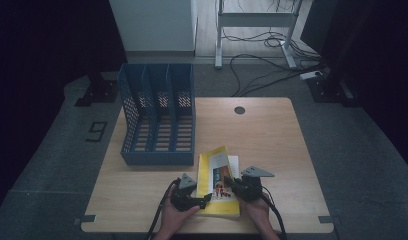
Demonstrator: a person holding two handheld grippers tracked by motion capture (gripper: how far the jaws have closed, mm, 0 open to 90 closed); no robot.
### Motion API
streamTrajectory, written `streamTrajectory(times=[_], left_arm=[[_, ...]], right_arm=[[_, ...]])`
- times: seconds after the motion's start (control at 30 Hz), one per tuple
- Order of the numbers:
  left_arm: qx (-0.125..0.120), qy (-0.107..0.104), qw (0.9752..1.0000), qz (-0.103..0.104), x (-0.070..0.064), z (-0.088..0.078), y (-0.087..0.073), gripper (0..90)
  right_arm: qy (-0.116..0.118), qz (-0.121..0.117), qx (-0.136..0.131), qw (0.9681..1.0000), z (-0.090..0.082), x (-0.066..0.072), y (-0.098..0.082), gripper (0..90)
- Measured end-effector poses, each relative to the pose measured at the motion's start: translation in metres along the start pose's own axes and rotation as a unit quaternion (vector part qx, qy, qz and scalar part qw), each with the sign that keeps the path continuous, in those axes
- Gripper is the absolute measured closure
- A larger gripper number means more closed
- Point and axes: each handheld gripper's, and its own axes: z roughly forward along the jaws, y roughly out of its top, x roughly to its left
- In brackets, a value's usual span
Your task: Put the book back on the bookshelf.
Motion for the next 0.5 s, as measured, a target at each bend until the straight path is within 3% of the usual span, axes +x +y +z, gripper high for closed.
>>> streamTrajectory(times=[0.13,0.4,0.5], left_arm=[[0.000,-0.004,1.0000,-0.004,0.0011,-0.0004,0.0000,24.1],[-0.002,-0.014,0.9999,-0.009,0.0022,-0.0024,0.0003,24.6],[0.001,-0.027,0.9996,-0.009,0.0014,-0.0033,0.0012,24.8]], right_arm=[[0.005,0.013,-0.004,0.9999,-0.0007,-0.0015,0.0006,84.6],[0.002,0.014,-0.017,0.9998,-0.0036,0.0029,0.0025,86.0],[0.017,0.018,-0.027,0.9993,-0.0078,0.0022,0.0068,87.7]])
